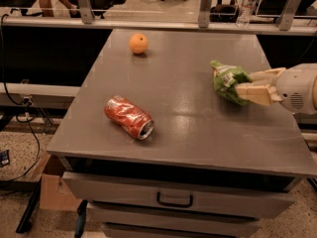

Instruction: Pick green rice chip bag

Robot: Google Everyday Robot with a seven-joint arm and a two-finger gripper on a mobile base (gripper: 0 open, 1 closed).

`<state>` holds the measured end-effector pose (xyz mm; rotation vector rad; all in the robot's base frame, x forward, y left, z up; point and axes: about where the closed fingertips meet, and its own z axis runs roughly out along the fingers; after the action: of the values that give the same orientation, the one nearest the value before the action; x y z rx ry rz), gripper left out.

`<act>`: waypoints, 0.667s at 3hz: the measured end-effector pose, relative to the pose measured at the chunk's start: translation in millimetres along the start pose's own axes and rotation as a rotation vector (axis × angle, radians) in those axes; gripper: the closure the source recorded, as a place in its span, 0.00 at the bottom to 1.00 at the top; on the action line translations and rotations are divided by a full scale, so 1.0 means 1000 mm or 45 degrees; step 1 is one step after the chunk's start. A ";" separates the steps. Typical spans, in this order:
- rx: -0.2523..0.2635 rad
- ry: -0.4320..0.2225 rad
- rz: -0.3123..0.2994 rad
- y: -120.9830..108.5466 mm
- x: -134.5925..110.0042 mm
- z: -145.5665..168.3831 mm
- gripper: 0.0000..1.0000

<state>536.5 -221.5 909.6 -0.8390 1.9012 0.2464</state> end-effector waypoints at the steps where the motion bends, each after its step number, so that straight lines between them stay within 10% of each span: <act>1: -0.047 -0.196 -0.050 -0.002 -0.026 -0.012 1.00; 2: -0.156 -0.346 -0.148 0.002 -0.048 -0.019 1.00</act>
Offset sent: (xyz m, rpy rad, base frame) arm -0.0090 0.0104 0.0703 0.1856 -0.2906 0.3362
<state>534.1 -208.5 959.8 -0.9438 1.5917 0.3884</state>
